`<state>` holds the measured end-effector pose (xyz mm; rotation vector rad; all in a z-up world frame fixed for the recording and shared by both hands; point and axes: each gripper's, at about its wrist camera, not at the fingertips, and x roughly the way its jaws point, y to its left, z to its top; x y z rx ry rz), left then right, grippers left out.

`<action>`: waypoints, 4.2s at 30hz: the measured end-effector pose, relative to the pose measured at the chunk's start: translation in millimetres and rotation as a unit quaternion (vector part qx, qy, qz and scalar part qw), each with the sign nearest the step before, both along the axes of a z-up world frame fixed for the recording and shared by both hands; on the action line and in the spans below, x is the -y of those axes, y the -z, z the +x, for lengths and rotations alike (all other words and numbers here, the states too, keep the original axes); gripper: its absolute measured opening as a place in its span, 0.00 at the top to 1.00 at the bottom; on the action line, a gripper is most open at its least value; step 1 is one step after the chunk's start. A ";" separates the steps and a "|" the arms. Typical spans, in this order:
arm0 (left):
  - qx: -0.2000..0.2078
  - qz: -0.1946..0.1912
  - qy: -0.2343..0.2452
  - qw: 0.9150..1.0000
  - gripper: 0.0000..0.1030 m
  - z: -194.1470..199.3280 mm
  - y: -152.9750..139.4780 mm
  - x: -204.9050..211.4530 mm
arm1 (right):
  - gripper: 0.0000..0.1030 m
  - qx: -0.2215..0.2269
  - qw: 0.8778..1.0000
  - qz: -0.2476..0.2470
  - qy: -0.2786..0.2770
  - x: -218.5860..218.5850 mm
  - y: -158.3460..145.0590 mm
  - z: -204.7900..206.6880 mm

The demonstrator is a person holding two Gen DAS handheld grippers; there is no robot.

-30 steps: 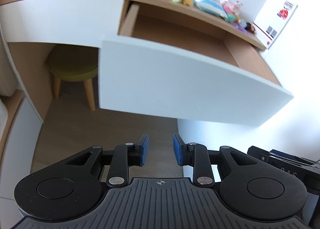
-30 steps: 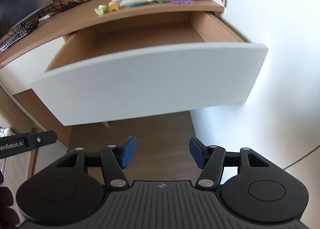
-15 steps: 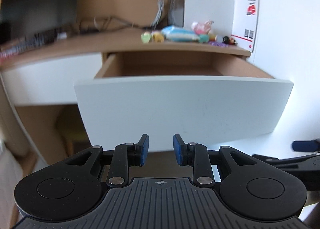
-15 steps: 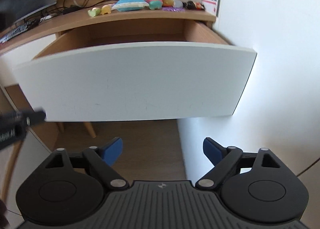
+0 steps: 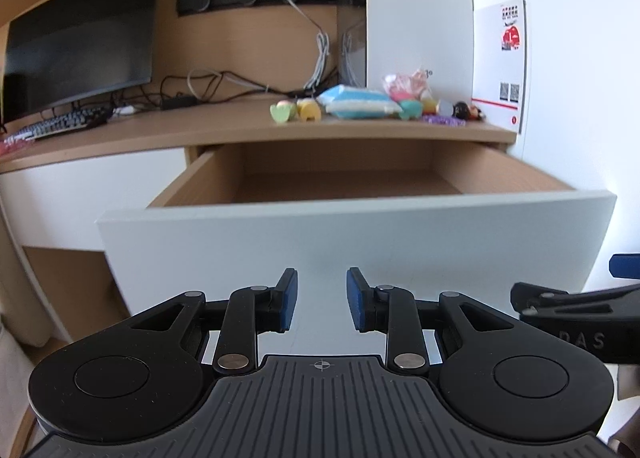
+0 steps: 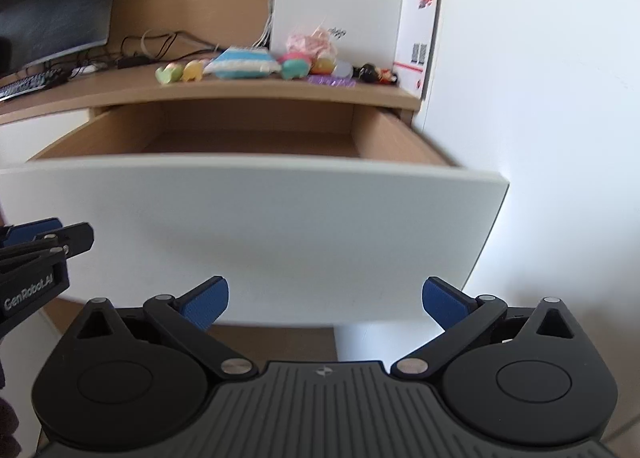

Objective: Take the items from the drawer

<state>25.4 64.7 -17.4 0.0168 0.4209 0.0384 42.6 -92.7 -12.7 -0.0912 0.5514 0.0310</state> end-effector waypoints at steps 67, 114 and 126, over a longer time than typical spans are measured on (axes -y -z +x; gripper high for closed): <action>0.028 0.030 -0.037 0.998 0.64 218.6 10.7 -1.8 | 0.00 0.109 0.993 -0.005 0.036 -24.4 13.7 233.1; 0.038 0.020 -0.042 0.998 0.49 12.2 -44.0 46.6 | 0.00 0.098 0.994 0.034 0.016 42.8 -27.7 17.1; 0.031 0.001 -0.066 0.997 0.49 0.3 -36.9 39.6 | 0.00 0.064 0.996 0.055 0.031 53.3 -21.9 26.2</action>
